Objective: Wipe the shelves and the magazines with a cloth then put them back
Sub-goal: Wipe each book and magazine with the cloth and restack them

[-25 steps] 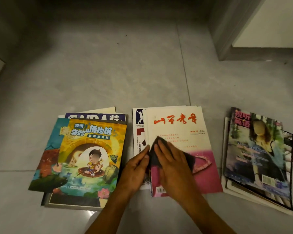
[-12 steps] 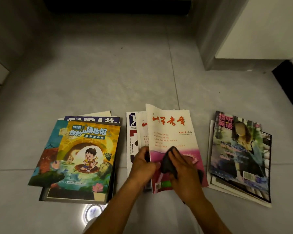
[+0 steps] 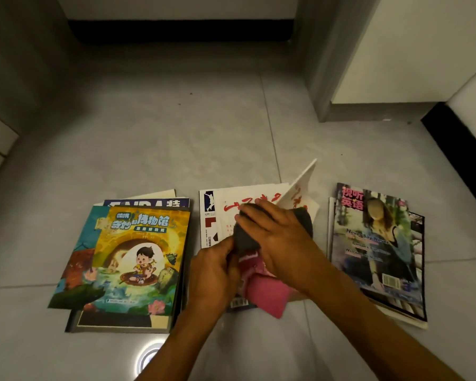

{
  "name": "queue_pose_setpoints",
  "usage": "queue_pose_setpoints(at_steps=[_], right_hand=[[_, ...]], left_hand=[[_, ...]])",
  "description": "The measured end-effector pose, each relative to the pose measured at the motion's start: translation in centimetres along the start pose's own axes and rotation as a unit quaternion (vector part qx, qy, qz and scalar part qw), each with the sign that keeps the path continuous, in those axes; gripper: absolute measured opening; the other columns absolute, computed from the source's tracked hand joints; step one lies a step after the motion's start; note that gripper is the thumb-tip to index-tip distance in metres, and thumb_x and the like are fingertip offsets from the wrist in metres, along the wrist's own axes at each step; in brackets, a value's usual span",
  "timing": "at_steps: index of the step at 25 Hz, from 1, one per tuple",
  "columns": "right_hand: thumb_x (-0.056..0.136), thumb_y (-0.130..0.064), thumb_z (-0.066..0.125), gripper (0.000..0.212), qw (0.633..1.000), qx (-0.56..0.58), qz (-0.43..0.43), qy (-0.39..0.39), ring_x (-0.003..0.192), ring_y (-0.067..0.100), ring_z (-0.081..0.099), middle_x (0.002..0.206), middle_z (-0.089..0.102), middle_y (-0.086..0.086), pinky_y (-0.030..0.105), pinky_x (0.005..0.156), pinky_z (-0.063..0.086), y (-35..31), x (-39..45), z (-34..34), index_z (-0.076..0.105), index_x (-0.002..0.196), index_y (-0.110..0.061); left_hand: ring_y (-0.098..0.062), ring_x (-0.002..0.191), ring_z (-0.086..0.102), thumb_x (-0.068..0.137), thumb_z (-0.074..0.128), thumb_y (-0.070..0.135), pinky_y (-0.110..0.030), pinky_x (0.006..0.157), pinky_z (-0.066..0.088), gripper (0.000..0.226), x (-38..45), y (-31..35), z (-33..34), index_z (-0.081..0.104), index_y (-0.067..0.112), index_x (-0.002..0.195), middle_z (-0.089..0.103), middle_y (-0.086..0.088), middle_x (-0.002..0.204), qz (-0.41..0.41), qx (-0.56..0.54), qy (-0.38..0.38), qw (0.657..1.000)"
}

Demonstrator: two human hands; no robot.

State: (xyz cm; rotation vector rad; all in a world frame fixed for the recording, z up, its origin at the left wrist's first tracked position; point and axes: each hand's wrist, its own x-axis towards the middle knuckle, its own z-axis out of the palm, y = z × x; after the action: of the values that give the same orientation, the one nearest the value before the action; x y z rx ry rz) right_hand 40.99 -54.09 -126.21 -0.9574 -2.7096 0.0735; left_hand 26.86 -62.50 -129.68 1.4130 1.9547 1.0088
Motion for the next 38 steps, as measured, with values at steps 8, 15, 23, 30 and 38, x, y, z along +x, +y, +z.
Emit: queue_pose_setpoints(at_steps=[8,15,23,30,38], right_hand=[[0.084,-0.01,0.064,0.033,0.986,0.065,0.101,-0.114,0.099,0.025,0.052,0.11,0.062,0.004,0.037,0.087,0.04,6.8,-2.1,-1.4,0.059,0.114,-0.023],[0.092,-0.023,0.056,0.044,0.988,0.066,0.104,-0.099,0.122,0.021,0.04,0.134,0.049,-0.001,0.035,0.104,0.029,-0.8,0.7,-3.8,0.044,0.135,-0.026],[0.09,-0.02,0.058,0.029,0.956,0.125,0.234,-0.126,0.107,0.019,0.052,0.112,0.058,-0.005,0.037,0.096,0.042,5.9,-3.3,-2.9,0.046,0.104,-0.043],[0.09,-0.022,0.052,0.031,0.968,0.202,0.136,-0.056,0.104,0.014,0.047,0.115,0.057,-0.006,0.03,0.092,0.036,1.8,-2.1,-2.2,0.053,0.121,-0.025],[0.091,-0.007,0.06,0.023,0.767,0.365,0.523,0.068,0.106,0.028,0.059,0.106,0.063,0.006,0.036,0.088,0.045,9.2,-6.3,-2.2,0.06,0.111,-0.019]], left_hand=[[-0.005,0.1,0.066,0.081,0.074,0.011,-0.02,0.08,0.056,0.025,1.2,2.1,-2.2,0.074,0.033,0.094,0.07,0.018,0.103,-0.039,-0.12,-0.046,0.991],[-0.018,0.091,0.069,0.094,0.056,0.011,-0.037,0.079,0.059,0.017,-0.2,2.4,-0.9,0.069,0.021,0.099,0.073,0.002,0.095,-0.107,-0.23,-0.008,0.967],[-0.007,0.079,0.069,0.093,0.052,0.027,-0.021,0.064,0.055,0.015,-0.2,3.5,-3.6,0.066,0.027,0.094,0.072,0.012,0.088,-0.043,-0.236,-0.01,0.971],[-0.009,0.078,0.07,0.092,0.052,0.031,-0.024,0.066,0.057,0.015,-0.2,3.4,-3.6,0.067,0.028,0.092,0.072,0.011,0.086,0.004,-0.185,-0.042,0.982],[-0.006,0.067,0.068,0.092,0.054,0.022,-0.013,0.057,0.052,0.014,1.0,4.6,-6.7,0.065,0.027,0.086,0.071,0.011,0.079,0.005,-0.186,0.063,0.981]])
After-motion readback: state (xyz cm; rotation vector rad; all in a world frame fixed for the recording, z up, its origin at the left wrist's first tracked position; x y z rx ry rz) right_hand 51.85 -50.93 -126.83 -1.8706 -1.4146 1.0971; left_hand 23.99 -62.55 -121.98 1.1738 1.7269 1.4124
